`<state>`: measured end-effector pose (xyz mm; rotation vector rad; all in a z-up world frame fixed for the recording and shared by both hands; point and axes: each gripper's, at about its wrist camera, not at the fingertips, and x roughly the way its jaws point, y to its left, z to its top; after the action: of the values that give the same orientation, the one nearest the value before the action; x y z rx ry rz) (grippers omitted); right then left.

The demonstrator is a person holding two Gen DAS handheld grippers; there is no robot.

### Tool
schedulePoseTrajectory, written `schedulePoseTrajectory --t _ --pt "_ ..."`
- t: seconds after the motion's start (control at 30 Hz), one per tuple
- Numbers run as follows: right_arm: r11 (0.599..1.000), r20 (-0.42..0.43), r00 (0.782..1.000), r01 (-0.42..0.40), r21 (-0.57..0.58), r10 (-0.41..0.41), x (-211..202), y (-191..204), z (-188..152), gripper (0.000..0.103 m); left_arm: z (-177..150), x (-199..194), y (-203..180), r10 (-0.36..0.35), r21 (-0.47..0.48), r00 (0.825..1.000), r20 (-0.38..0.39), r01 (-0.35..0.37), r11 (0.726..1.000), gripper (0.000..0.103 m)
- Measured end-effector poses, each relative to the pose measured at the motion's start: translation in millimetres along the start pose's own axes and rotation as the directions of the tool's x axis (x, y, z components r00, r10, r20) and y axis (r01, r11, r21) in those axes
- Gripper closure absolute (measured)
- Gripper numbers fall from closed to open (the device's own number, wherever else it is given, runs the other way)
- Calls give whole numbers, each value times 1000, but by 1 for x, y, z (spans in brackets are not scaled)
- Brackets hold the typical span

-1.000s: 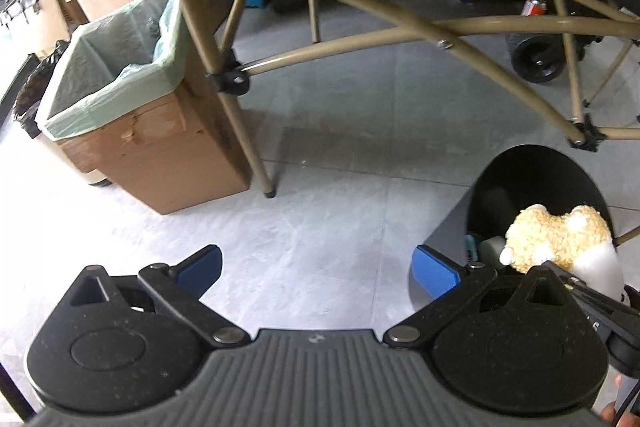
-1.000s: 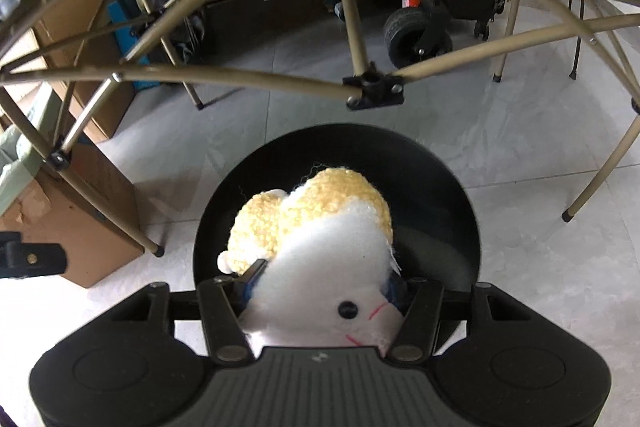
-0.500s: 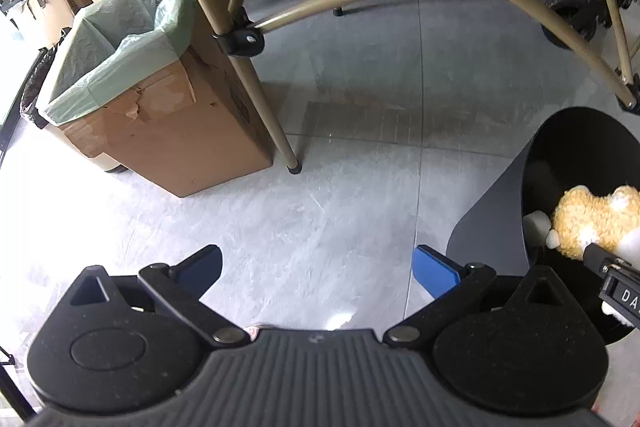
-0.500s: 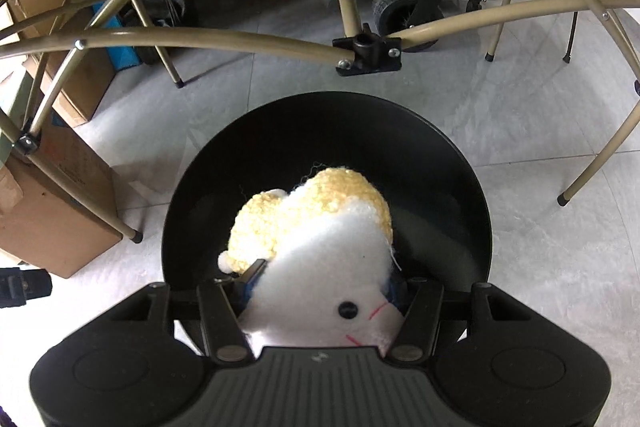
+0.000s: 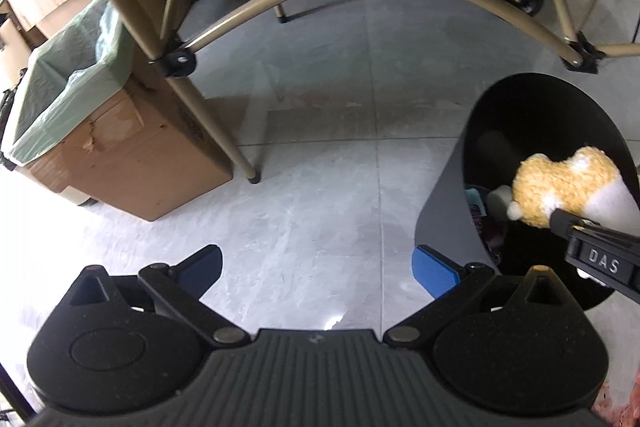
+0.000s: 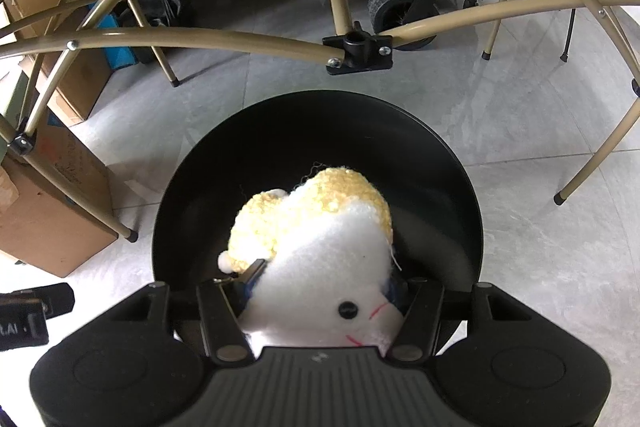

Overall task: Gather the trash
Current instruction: 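Move the right gripper over the bin and open it to drop the plush, then raise both tools from the bin back toward the table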

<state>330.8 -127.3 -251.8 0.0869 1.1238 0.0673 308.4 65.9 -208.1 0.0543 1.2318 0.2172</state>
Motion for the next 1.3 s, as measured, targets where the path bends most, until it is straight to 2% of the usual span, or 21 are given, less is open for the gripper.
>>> schedulePoseTrajectory --t 0.27,0.47,0.53,0.6,0.83,1.0,1.3 --pt "1000 -4 1000 0 7 0 0 1 0 46 -2 1 -7 -19 44 1000 -3 19 999 0" --pt "1000 11 1000 1 18 -1 -4 0 2 35 -3 2 -10 -24 61 1000 -6 25 998 0" --pt "1000 18 1000 5 19 -5 -6 0 3 22 -2 2 -10 -23 62 1000 -7 24 998 0" --pt "1000 14 1000 11 9 -11 -7 1 2 16 -2 1 -10 -24 61 1000 -7 24 998 0" --pt "1000 7 1000 20 -11 -20 -9 1 3 4 -3 2 -10 -22 61 1000 -8 23 998 0" --pt "1000 6 1000 15 -15 -15 -11 -1 4 1 -2 0 -10 -24 59 1000 -8 24 998 0" --pt "1000 14 1000 13 -7 -13 -16 -4 5 0 -2 -4 -7 -38 47 999 -2 38 998 0"
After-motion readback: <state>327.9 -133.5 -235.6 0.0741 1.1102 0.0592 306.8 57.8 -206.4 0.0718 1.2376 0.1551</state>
